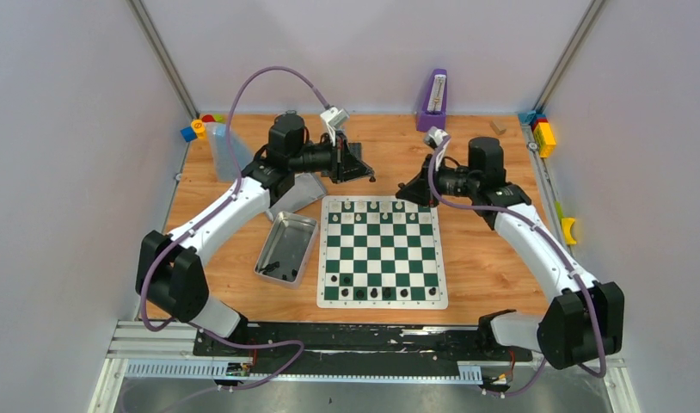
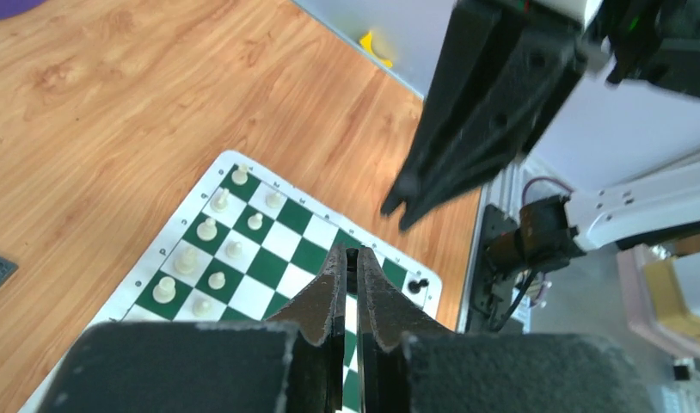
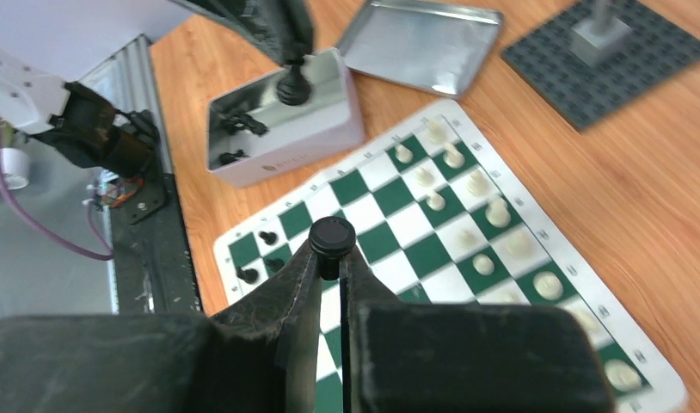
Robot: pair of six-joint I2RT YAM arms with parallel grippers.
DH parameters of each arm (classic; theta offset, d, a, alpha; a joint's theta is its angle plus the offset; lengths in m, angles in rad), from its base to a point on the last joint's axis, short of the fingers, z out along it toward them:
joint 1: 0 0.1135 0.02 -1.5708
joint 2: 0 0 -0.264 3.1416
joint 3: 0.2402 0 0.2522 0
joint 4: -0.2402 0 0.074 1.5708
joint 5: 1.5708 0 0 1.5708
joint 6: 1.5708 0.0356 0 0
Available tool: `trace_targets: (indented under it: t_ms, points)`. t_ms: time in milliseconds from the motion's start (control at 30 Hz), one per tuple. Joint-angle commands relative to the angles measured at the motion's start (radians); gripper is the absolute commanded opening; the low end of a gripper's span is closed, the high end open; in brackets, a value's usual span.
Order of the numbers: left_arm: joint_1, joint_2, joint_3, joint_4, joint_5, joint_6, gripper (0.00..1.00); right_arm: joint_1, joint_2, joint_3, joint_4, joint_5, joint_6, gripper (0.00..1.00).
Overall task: Set up the chess pieces on the board
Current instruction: Pick up the chess piece from the storage box, then place the chess piece on the chessboard.
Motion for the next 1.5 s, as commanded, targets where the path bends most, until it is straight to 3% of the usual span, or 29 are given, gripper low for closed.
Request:
trace_targets:
  t_ms: [0, 233, 433, 600, 867, 1467]
  points:
    - [-0.026, -0.039, -0.093, 0.135, 0.046, 0.152, 0.01, -0.124, -0.076, -0.04, -0.053, -0.02, -0.06, 0.0]
    - [-0.181, 0.0, -0.267, 0.286, 0.099, 0.328, 0.0, -0.336, -0.15, -0.077, -0.117, -0.052, -0.08, 0.0]
    - [-0.297, 0.092, -0.342, 0.433, 0.098, 0.437, 0.0, -0.424, -0.202, -0.111, -0.145, -0.049, -0.101, 0.0]
    - [-0.392, 0.208, -0.299, 0.478, 0.094, 0.488, 0.0, -0.477, -0.214, -0.122, -0.158, -0.051, -0.1, 0.0]
    - [-0.447, 0.446, -0.184, 0.6, 0.097, 0.432, 0.0, -0.528, -0.208, -0.119, -0.191, -0.059, -0.107, 0.0]
    - [-0.505, 0.596, -0.07, 0.552, 0.076, 0.446, 0.0, -0.561, -0.197, -0.139, -0.193, -0.091, -0.12, 0.0]
